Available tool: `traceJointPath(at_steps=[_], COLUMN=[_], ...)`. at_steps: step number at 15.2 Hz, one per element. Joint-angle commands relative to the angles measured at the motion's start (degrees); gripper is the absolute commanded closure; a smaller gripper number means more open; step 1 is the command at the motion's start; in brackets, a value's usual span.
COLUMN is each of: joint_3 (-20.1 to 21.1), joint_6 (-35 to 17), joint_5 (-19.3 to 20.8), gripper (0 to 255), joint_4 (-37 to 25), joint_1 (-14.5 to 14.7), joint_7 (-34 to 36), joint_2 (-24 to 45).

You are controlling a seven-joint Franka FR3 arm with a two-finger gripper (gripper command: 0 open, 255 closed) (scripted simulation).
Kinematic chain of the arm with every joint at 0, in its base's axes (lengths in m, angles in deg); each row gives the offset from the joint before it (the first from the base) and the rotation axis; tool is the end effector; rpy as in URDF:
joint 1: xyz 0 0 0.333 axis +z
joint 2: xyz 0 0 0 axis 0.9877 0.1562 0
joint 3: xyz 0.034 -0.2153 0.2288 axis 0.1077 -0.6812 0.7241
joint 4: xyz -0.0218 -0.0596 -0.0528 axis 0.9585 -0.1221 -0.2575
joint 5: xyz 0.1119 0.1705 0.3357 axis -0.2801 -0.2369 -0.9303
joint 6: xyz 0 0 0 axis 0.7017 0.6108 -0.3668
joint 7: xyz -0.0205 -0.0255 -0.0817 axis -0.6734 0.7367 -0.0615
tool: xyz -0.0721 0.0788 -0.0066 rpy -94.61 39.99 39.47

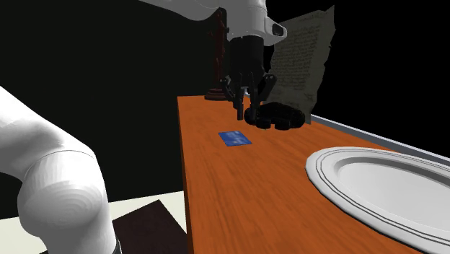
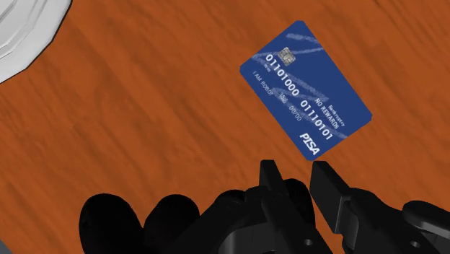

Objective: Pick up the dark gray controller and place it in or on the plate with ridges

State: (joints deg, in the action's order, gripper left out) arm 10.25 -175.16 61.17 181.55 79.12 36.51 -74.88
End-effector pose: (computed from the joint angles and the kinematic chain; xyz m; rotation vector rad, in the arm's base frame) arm 0.3581 -0.1322 0.5905 2.9572 0.6197 -0.1997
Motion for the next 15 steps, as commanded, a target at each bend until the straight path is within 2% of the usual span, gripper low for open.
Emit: traceJointPath(at_steps=[1,15], joint_3=[0.0,0.8], joint_6=[0.0,10.1], joint_5=[0.0,-0.7], gripper=[255,255], joint_4=[0.0,-13.3], joint_1=[0.0,0.3], joint_7=[0.0,-1.9], joint_2=[0.0,3.1])
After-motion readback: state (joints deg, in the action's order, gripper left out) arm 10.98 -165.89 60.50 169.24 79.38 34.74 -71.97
